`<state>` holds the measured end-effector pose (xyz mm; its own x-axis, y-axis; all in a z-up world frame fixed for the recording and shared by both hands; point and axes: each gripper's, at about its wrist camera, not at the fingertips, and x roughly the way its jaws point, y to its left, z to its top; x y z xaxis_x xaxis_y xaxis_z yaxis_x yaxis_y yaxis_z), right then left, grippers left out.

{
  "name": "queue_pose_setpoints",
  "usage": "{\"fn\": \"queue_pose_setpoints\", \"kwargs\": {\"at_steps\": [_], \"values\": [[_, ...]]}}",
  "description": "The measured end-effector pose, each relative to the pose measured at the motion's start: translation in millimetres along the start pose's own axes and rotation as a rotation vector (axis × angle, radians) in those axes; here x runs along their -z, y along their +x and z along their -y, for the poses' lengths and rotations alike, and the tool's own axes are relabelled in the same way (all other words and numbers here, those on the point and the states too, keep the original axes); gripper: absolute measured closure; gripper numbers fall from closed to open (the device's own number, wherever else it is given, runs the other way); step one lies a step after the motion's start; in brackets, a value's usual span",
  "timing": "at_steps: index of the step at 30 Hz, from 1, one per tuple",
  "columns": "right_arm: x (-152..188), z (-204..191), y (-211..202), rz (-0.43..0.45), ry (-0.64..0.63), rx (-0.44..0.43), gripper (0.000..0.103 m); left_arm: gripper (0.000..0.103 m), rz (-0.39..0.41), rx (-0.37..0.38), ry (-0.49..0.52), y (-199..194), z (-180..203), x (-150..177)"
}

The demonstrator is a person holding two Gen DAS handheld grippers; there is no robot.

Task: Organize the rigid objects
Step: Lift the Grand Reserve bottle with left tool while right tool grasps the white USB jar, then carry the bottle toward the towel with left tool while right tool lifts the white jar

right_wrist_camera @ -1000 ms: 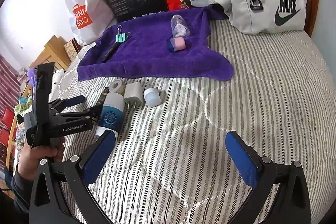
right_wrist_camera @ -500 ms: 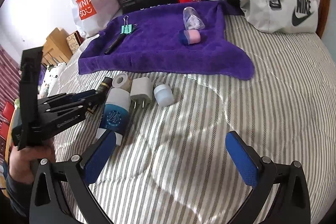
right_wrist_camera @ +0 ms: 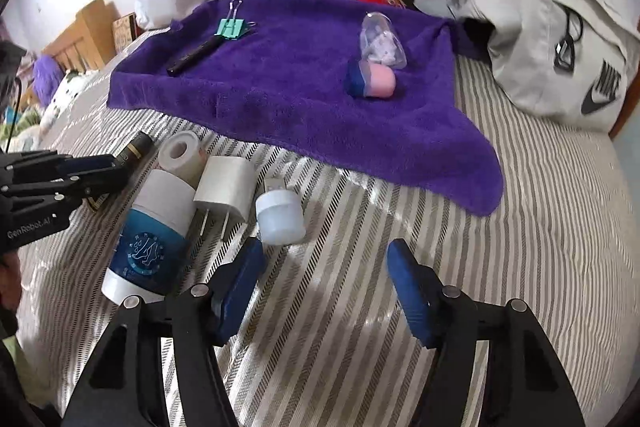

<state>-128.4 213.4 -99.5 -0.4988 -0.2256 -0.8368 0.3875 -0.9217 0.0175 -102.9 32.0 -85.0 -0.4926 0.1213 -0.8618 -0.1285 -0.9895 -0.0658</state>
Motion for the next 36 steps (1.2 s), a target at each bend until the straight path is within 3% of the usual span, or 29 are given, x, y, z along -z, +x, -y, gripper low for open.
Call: {"fn": "queue_pose_setpoints", "kwargs": {"at_steps": [8,13,20,36], "values": [[-7.2,-3.4,5.7,0.023,-0.013,-0.006,0.04,0.08,0.0,0.011,-0.001,-0.2,-0.3,-0.9],[-8.2,-6.3,4.9,0.03,-0.019,-0.013,0.047,0.08,0.0,0.01,0.001,-0.7,-0.3,-0.8],[-7.6,-11.2,2.9,0.035,-0.047,-0.035,0.079,0.081,0.003,0.02,-0.004,-1.1,-1.7,0.1],[-4.6,6.9,-2.8,-0.007,0.027,-0.071,0.079,0.081,0.029,0.037,-0.069,-15.7,-33.0,-0.5]]}}
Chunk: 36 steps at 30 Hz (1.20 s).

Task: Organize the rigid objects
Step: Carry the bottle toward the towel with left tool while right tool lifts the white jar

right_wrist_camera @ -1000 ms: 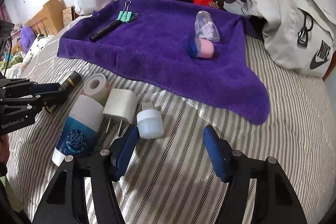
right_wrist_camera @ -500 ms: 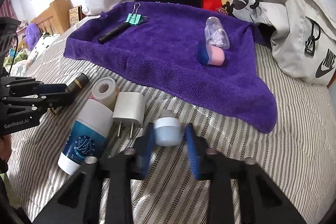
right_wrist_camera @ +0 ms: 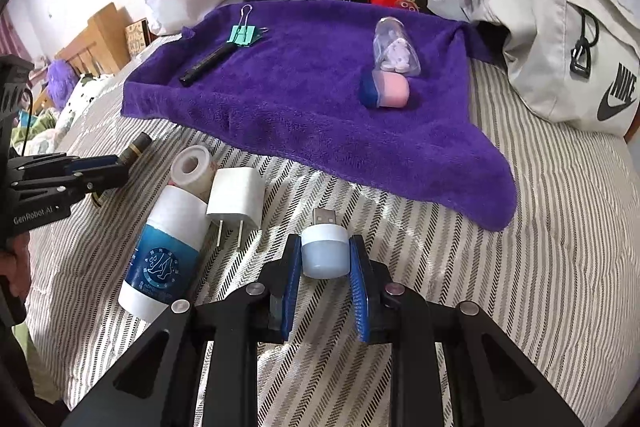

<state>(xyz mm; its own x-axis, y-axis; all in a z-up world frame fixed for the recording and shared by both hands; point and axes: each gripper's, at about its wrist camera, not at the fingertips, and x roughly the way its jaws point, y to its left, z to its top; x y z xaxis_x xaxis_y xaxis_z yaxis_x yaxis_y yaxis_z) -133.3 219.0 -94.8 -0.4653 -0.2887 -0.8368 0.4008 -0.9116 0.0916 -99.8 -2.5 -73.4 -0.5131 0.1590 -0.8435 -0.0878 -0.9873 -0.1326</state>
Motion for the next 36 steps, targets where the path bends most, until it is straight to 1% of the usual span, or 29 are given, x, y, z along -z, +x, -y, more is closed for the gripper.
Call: {"fn": "queue_pose_setpoints", "kwargs": {"at_steps": [3,7,18,27,36], "values": [[0.8,2.1,-3.9,0.002,0.018,-0.021,0.079,0.081,0.011,-0.004,-0.002,-5.8,-2.6,-3.0],[-0.3,4.8,-10.1,0.01,0.032,-0.019,0.079,0.081,0.027,-0.002,-0.004,-13.6,-4.5,-9.0],[-16.4,15.9,-31.0,0.055,0.065,-0.041,0.079,0.081,0.065,-0.005,-0.008,-24.2,-11.5,-39.5],[-46.0,21.8,-33.6,0.077,0.053,-0.043,0.079,0.081,0.073,0.0,-0.006,-17.9,-16.1,-62.4],[-79.5,18.7,-15.2,0.074,0.036,-0.071,0.079,0.081,0.062,-0.006,-0.002,-1.0,-25.5,-87.9]]}}
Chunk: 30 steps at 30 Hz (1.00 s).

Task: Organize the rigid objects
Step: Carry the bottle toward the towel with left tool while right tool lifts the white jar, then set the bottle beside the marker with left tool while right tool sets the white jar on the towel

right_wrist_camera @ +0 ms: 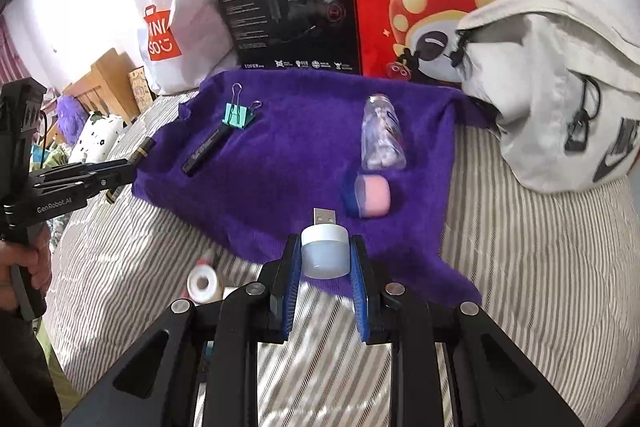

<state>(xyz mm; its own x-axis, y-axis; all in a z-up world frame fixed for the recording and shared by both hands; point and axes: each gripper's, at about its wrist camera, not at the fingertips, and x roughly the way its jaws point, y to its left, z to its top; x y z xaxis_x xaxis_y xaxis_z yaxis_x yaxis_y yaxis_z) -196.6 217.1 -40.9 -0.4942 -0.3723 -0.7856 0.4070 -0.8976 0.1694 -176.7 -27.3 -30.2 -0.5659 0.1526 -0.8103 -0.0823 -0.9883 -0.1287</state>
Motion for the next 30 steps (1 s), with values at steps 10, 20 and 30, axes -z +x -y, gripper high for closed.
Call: {"fn": "queue_pose_setpoints", "kwargs": {"at_steps": [10,20,30], "values": [[-23.8,-8.6,30.4,-0.024,-0.018,-0.028,0.079,0.081,-0.034,-0.002,-0.029,33.3,-12.5,-17.9],[-34.0,-18.5,65.5,-0.08,-0.055,-0.047,0.079,0.081,-0.081,-0.03,-0.017,66.3,-17.6,-29.5],[-37.7,-19.3,83.2,-0.1,-0.063,-0.052,0.079,0.081,-0.1,-0.056,0.017,83.8,-19.4,-38.1]]}}
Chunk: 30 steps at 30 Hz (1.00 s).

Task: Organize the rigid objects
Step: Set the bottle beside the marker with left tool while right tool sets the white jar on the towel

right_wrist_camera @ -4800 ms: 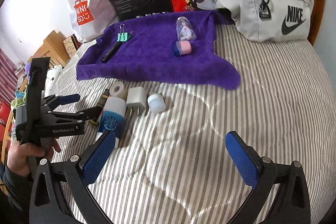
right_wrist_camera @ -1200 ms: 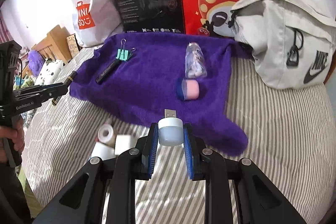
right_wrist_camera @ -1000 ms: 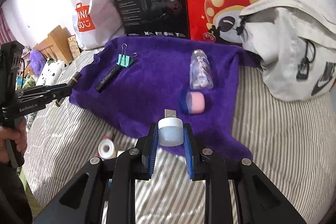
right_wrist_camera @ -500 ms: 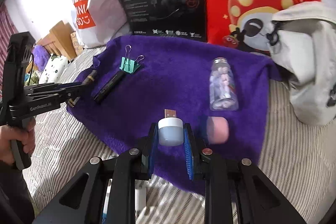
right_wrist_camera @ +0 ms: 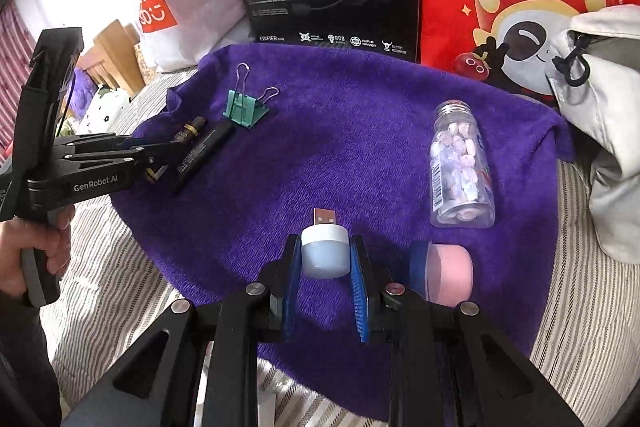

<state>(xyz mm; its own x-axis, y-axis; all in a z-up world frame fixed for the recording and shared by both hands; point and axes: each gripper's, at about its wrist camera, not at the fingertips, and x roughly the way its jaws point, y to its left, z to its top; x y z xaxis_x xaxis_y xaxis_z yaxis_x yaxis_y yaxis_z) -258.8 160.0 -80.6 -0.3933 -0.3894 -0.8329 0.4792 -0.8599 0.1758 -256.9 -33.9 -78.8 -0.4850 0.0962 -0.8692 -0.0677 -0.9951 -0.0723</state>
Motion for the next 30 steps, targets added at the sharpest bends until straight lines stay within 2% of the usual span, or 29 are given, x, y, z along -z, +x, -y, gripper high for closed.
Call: {"fn": "queue_pose_setpoints", "kwargs": {"at_steps": [11,21,30], "values": [[-2.0,0.2,9.4,-0.007,-0.047,0.018,0.079,0.081,0.004,-0.015,0.031,2.6,2.7,-2.0],[3.9,-10.5,11.3,-0.005,-0.178,0.062,0.079,0.08,0.004,-0.018,0.029,2.0,4.8,-1.0],[2.5,-12.6,12.7,-0.024,-0.213,0.067,0.079,0.08,-0.009,-0.026,0.033,-0.9,4.0,2.3]]}}
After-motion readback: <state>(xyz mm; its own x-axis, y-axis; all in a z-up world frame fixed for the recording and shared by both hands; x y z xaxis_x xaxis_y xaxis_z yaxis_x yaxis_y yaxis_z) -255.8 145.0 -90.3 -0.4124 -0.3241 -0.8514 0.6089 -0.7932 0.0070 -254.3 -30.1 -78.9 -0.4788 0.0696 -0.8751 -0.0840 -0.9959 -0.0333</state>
